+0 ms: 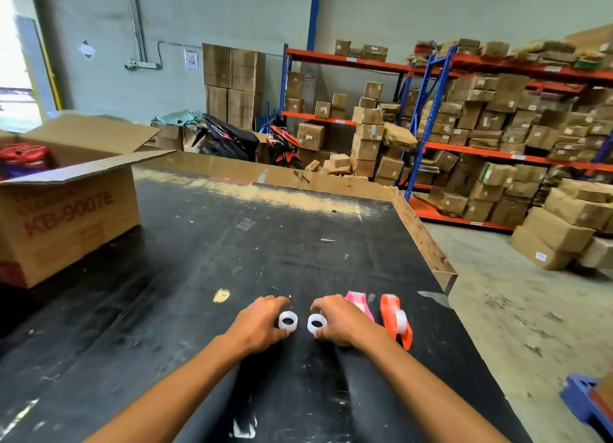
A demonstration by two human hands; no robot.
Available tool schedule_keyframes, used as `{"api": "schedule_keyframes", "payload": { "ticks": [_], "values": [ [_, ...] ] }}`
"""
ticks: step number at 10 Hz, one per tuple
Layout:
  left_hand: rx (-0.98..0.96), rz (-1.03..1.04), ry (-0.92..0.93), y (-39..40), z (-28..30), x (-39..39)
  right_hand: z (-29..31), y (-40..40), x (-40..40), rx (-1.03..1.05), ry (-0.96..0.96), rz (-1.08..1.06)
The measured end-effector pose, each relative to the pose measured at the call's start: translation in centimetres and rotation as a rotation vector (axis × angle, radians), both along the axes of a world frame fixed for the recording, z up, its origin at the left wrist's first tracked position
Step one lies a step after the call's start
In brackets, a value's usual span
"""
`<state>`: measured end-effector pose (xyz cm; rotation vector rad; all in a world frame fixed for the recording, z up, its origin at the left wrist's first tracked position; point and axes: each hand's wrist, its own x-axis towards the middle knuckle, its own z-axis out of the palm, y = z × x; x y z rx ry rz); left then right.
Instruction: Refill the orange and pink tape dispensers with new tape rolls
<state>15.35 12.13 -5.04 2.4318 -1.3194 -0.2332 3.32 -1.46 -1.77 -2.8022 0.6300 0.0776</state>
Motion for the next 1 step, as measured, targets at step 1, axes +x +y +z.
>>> {"api": "schedule_keyframes", "payload": {
  "ticks": [1],
  "values": [
    [-0.035,0.013,-0.005,1.9,0.29,-0.87,0.44,1.27,-1.82,0.001,-0.071,-0.038]
  ]
}}
